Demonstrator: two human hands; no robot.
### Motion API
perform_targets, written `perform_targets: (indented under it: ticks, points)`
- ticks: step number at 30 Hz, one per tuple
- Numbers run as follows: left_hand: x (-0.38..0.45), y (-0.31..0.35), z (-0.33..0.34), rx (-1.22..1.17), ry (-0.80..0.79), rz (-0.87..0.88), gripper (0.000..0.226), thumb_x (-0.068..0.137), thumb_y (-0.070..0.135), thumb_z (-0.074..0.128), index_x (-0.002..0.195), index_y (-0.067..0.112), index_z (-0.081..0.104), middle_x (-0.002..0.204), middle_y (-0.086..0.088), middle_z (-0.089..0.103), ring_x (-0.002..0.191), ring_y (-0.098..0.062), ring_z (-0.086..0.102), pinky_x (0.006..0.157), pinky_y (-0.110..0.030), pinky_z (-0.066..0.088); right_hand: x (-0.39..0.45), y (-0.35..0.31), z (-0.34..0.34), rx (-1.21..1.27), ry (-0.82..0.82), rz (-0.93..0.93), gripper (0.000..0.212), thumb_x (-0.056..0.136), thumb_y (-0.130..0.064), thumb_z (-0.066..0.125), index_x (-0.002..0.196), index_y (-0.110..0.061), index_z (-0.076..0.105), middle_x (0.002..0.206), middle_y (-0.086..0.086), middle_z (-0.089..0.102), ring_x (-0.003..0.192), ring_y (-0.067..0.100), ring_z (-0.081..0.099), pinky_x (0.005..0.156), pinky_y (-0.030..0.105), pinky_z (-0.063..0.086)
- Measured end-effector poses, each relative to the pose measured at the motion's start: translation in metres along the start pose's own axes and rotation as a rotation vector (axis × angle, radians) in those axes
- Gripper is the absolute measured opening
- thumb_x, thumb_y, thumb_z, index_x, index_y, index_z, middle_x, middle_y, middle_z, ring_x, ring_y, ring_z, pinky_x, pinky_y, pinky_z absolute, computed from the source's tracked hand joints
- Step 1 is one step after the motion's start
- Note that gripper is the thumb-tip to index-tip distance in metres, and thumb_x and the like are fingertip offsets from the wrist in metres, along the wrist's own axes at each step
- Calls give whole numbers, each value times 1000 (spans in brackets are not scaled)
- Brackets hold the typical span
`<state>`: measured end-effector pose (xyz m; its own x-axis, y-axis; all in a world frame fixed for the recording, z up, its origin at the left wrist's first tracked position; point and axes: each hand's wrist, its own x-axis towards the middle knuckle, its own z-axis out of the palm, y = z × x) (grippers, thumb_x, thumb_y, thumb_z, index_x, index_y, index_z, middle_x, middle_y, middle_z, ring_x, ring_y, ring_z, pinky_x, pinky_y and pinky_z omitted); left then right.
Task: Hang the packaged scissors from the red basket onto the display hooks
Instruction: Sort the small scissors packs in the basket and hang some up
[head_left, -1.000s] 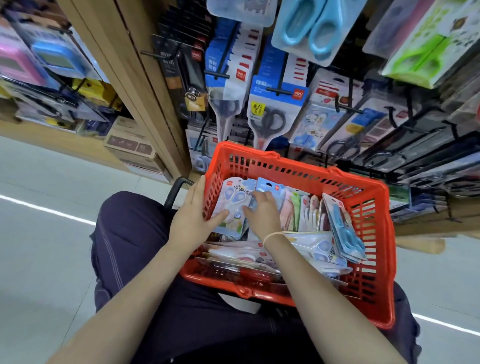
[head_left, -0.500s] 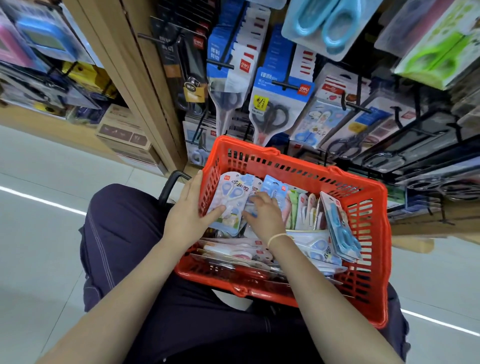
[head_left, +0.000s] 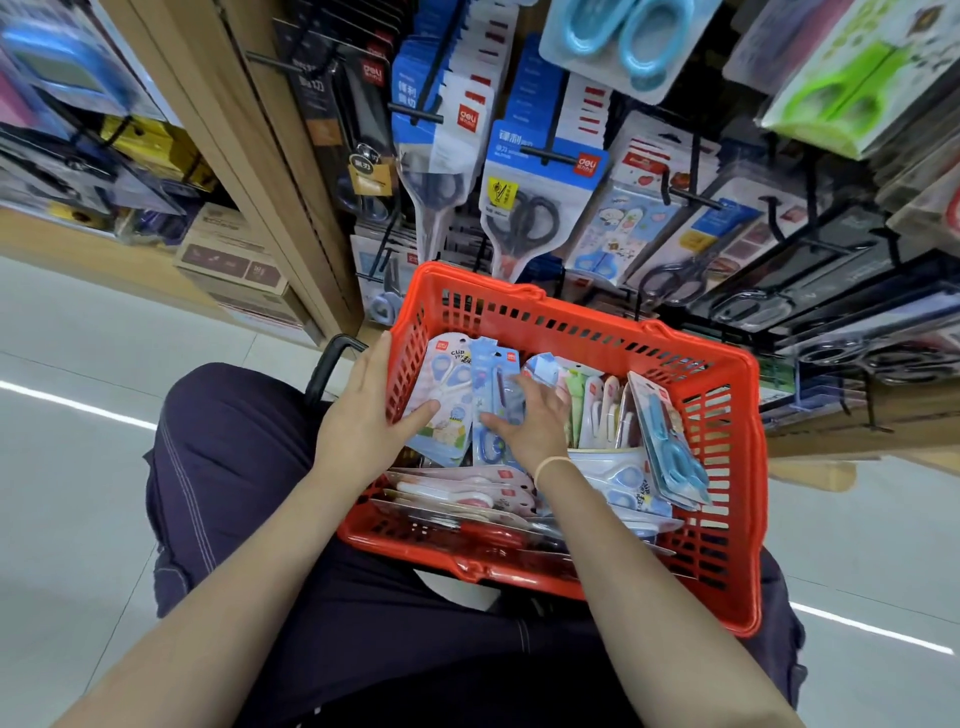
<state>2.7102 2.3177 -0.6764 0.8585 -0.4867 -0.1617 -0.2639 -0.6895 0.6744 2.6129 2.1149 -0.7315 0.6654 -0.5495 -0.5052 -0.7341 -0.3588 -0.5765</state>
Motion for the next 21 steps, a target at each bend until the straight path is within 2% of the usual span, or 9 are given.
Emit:
perform_targets:
  ticks: [9, 11, 12, 13, 14, 16, 17, 19, 21]
  points:
    - [0, 2, -1, -19, 1, -7, 94, 91, 51, 70, 163, 26, 15, 155, 3, 37, 129, -21, 53, 81, -37, 54, 23, -14, -10, 174, 38, 285, 96, 79, -33, 86, 148, 4, 30, 148, 16, 39, 139, 32, 41, 108, 38, 41]
    - [0, 2, -1, -10, -5, -7, 95, 91, 52, 69, 163, 25, 15, 155, 2, 37, 127, -22, 55, 81, -40, 56, 24, -11, -17, 384, 50, 329, 80, 80, -29, 86, 140, 3, 44, 129, 13, 55, 125, 29, 53, 97, 37, 46]
    - [0, 2, -1, -4, -6, -4, 95, 91, 52, 69, 163, 24, 15, 154, 2, 38, 125, -23, 56, 80, -42, 57, 20, -9, -22, 495, 73, 329, 66, 81, -26, 85, 130, 4, 54, 117, 15, 63, 104, 24, 52, 91, 37, 48]
    - [0, 2, -1, -1, -8, -5, 94, 91, 52, 69, 163, 24, 15, 154, 1, 38, 124, -24, 56, 80, -44, 57, 17, -9, -27, 594, 84, 328, 60, 84, -24, 83, 127, 10, 57, 115, 18, 65, 112, 33, 60, 92, 39, 49]
    - [0, 2, -2, 1, -9, -7, 94, 91, 52, 69, 163, 23, 15, 154, 1, 38, 124, -24, 56, 80, -45, 57, 13, -10, -33, 679, 79, 320, 61, 87, -23, 80, 131, 11, 54, 138, 29, 52, 129, 32, 55, 100, 42, 47]
    - [1, 1, -1, 0, -10, -11, 95, 91, 52, 69, 163, 23, 15, 155, 1, 37, 125, -24, 56, 82, -46, 57, 10, -8, -39, 790, 53, 281, 67, 89, -26, 78, 140, 4, 49, 129, -3, 48, 124, 21, 51, 110, 42, 38]
    - [1, 1, -1, -5, -10, -10, 95, 90, 53, 69, 163, 24, 15, 155, 1, 38, 126, -24, 56, 83, -45, 57, 12, -10, -37, 831, 34, 284, 64, 88, -27, 79, 139, -2, 51, 135, 2, 52, 123, 19, 49, 108, 41, 37]
    - [1, 1, -1, -18, -9, -6, 95, 90, 53, 69, 163, 25, 16, 155, 1, 38, 126, -23, 55, 84, -45, 56, 12, -23, -26, 804, 5, 289, 29, 85, -29, 82, 99, -14, 61, 97, 5, 53, 93, 19, 52, 85, 37, 41]
    - [1, 0, -1, -25, -10, -5, 95, 89, 53, 70, 163, 25, 17, 154, 1, 39, 125, -23, 56, 83, -46, 56, 13, -37, -9, 717, 9, 251, 37, 82, -29, 82, 68, -15, 51, 70, 6, 48, 71, 18, 48, 72, 33, 39]
